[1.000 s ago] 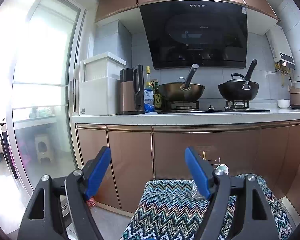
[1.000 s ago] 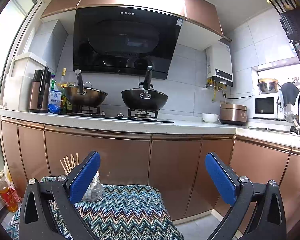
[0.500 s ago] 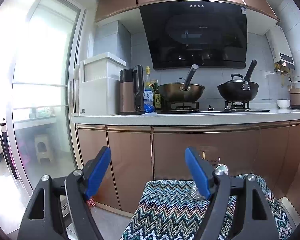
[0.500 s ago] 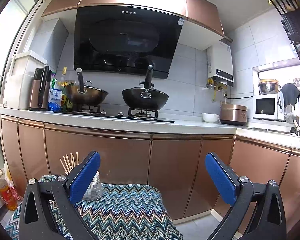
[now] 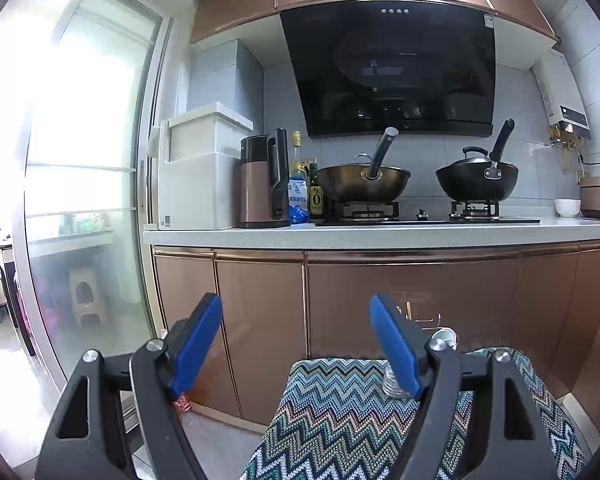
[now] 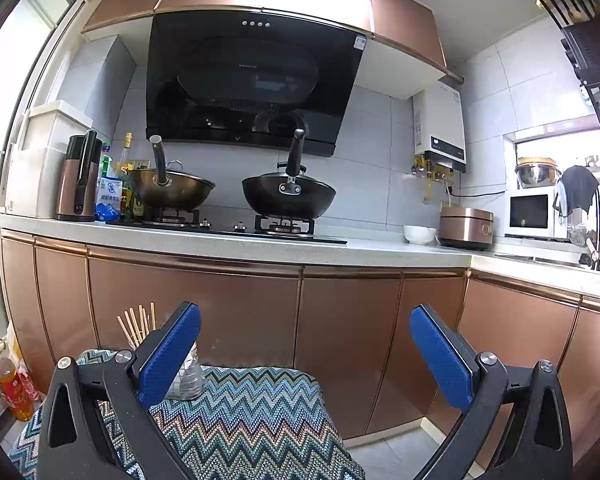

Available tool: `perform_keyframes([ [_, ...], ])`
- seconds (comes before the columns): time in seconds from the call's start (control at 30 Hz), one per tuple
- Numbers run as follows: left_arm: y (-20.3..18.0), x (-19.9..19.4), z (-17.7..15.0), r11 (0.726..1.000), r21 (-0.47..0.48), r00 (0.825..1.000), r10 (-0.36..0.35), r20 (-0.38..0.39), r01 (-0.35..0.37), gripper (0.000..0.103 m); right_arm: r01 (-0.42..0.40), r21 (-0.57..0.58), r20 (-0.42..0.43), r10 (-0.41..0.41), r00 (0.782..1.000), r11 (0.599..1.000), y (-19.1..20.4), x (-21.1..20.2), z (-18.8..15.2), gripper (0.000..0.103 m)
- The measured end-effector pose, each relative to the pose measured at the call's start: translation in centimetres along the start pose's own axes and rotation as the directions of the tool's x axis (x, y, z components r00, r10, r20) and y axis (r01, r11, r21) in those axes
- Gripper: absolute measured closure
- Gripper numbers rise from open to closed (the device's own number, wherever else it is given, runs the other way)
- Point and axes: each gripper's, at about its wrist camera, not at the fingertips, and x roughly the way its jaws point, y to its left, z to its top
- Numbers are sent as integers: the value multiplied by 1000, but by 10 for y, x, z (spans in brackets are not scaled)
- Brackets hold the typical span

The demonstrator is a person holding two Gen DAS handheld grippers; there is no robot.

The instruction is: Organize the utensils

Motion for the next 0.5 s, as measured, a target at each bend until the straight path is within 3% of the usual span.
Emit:
perform_keyframes([
  [0.5,1,-1,-1,1000,10,1000,-6,-2,6,28,0,-3,-1,0,1000,1000,1,0,0,0],
])
